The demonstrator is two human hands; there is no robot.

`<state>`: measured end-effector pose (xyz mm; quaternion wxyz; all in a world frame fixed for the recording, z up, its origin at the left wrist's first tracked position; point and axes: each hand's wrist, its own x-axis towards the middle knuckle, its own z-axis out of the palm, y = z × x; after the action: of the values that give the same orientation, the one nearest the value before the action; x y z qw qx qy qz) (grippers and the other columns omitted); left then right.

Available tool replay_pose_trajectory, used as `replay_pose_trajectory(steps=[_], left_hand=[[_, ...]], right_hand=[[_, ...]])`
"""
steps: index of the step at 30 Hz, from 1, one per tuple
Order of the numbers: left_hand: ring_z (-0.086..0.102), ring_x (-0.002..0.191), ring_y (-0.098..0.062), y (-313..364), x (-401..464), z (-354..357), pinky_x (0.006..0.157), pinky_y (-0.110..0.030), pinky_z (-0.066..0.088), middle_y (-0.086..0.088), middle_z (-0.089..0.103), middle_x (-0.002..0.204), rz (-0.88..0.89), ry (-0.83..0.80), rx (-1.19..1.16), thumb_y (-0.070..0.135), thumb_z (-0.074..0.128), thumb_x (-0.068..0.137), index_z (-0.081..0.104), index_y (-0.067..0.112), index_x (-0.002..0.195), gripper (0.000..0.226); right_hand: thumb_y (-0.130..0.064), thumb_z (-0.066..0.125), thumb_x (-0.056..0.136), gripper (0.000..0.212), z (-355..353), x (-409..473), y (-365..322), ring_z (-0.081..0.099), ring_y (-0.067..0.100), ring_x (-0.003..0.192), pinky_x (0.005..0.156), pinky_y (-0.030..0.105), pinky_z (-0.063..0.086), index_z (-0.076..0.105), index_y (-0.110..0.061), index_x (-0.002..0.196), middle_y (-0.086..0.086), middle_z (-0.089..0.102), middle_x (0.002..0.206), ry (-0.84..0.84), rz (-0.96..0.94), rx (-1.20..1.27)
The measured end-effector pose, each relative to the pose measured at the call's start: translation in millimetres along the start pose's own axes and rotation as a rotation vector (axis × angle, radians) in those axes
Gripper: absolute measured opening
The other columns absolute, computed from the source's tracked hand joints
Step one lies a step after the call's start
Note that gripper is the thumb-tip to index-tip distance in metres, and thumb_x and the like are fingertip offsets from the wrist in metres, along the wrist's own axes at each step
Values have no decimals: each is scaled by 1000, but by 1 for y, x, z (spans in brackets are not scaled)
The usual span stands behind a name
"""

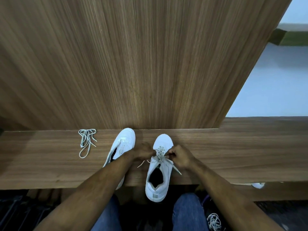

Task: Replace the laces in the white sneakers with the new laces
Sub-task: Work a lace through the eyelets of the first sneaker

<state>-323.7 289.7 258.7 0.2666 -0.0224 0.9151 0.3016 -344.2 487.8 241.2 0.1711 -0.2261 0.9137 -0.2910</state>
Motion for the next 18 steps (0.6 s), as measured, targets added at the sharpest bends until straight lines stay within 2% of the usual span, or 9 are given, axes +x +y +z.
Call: replay_pose_trajectory(steps=[1, 3, 5, 7, 13, 16, 18], left_hand=[[54, 65, -20, -2, -2, 1, 68, -32, 41, -7, 56, 65, -6, 38, 30, 28, 48, 84, 44, 18, 53, 33], [62, 83, -26, -7, -9, 6, 77, -34, 46, -10, 66, 84, -49, 112, 108, 36, 47, 88, 52, 18, 62, 32], [61, 102, -28, -10, -16, 14, 93, -43, 45, -8, 67, 107, -96, 144, 244, 43, 44, 92, 61, 19, 83, 31], [58, 112, -30, -12, -20, 21, 99, -44, 41, -9, 64, 119, -104, 166, 337, 47, 39, 96, 63, 16, 104, 41], [55, 116, -31, -20, -21, 33, 102, -43, 35, -9, 60, 126, -145, 246, 348, 52, 30, 97, 57, 20, 121, 48], [59, 110, -31, -29, -26, 49, 95, -42, 46, -8, 64, 118, -100, 260, 133, 52, 37, 93, 58, 25, 115, 41], [62, 103, -28, -31, -30, 63, 90, -42, 49, -7, 68, 106, -71, 253, -44, 68, 35, 80, 62, 27, 104, 54]], right_hand=[[-12, 57, 87, 18, 0, -1, 0, 64, 14, 84, 69, 27, 48, 73, -16, 91, -2, 71, 95, 16, -46, -194], [-17, 54, 85, 20, 0, -7, 2, 62, 24, 95, 70, 31, 46, 68, -21, 99, 0, 62, 105, 20, -99, -525], [-19, 51, 87, 21, 2, -14, 8, 60, 28, 101, 72, 33, 43, 64, -19, 104, 2, 58, 112, -20, -87, -642], [-18, 49, 90, 22, 4, -18, 14, 60, 29, 102, 78, 37, 47, 61, -17, 109, 3, 57, 117, -53, -74, -686], [-15, 50, 91, 23, 13, -18, 10, 61, 28, 103, 80, 36, 49, 61, -15, 112, 3, 57, 118, -6, -25, -701], [-20, 52, 88, 21, 23, -20, 10, 59, 26, 105, 81, 36, 52, 63, -17, 106, 2, 60, 114, 55, 75, -537], [-34, 51, 87, 30, 32, -27, 10, 58, 26, 109, 85, 37, 51, 61, -21, 112, 1, 60, 117, 111, 177, -325]])
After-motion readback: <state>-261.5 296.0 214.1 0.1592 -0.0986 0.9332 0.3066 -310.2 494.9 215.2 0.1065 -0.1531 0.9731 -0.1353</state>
